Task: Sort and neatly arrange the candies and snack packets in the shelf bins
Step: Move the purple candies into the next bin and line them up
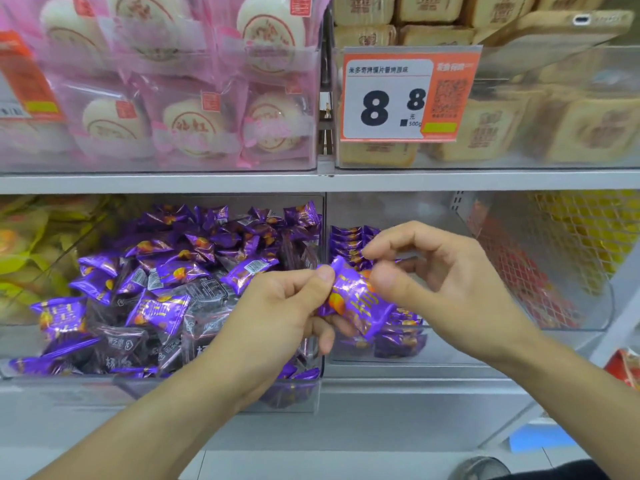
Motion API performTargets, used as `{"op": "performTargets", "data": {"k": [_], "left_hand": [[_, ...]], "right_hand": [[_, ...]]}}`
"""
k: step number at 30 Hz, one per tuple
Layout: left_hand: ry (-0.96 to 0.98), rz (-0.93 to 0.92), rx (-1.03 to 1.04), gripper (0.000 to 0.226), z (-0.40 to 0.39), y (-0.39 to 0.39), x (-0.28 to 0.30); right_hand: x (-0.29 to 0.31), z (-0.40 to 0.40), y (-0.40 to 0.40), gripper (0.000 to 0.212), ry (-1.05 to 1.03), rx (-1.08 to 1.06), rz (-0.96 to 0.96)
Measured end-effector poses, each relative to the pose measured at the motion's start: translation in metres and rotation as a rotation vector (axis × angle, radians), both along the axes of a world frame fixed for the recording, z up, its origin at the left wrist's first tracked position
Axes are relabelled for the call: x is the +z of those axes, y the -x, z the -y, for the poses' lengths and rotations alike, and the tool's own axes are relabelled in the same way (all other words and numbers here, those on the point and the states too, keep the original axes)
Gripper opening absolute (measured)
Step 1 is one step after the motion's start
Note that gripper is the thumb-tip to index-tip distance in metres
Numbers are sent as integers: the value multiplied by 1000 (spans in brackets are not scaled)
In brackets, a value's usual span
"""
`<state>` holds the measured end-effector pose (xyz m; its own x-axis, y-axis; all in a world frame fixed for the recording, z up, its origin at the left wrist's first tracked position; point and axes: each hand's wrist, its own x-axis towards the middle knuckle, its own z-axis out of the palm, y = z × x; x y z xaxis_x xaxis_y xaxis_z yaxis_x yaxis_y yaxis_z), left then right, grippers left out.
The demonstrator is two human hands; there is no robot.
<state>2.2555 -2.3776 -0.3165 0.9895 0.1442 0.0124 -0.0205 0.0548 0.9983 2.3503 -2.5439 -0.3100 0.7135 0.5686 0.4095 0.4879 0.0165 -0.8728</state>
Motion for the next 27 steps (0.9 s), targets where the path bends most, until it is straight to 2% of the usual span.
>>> {"op": "performTargets", "data": {"k": [3,6,10,12,14,17,20,23,25,27], "left_hand": [[60,9,46,41,0,-1,-1],[-4,-4,61,39,-2,-1,-3],[-75,15,28,29,-1,-1,-5],[-168,33,38,28,-1,-1,-7],[-220,58,53,30,-2,-2,-9],[-278,96,68,24,-1,-2,-9],[-389,129,93,24,0,-3,-11],[-633,219,178,21,-3,-5,-16],[-761,269,268,24,-5,-6,-15],[-805,298,338,30,-8,-7,-14]], "right_hand": [[-2,6,-1,49,184,84,61],[-6,8,-4,38,159,147,-124],[-3,11,-11,29,183,210,-259],[-3,11,-10,36,208,228,-302],[-4,11,-7,52,213,209,-328],[-2,9,-6,62,225,185,-279],[0,6,-3,51,234,171,-170],[1,6,-8,43,202,156,-110],[1,11,-18,44,197,133,-100],[0,20,-36,45,233,63,-84]]}}
